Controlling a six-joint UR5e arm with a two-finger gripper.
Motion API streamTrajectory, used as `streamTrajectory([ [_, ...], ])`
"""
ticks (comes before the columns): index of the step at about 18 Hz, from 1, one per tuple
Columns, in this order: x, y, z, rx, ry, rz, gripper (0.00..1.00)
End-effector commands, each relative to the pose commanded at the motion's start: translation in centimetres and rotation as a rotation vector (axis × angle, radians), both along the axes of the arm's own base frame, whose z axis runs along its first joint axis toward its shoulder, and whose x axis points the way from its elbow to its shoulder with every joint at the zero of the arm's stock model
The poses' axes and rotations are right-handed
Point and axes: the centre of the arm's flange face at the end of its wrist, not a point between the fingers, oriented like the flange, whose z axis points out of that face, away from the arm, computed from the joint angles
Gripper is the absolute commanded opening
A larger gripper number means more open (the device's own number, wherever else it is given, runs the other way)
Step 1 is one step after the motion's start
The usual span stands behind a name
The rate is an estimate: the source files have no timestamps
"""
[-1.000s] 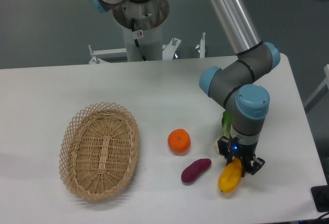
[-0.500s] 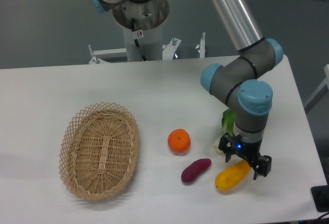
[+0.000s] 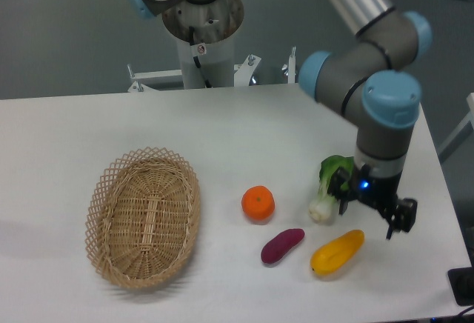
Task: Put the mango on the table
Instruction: 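Open the gripper to release the mango and lift away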
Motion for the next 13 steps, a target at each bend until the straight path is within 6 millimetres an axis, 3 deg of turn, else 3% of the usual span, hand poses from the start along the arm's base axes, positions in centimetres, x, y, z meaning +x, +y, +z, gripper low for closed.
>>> streamTrajectory([
  [2,-0.3,-2.6,0.9,-0.024,-0.023,-0.046,1.0],
  [8,-0.6,-6.9,3.1,-0.059,-0.053,-0.16,1.0],
  [13,-0.5,-7.2,2.7,-0.054,-0.061,-0.166,1.0],
])
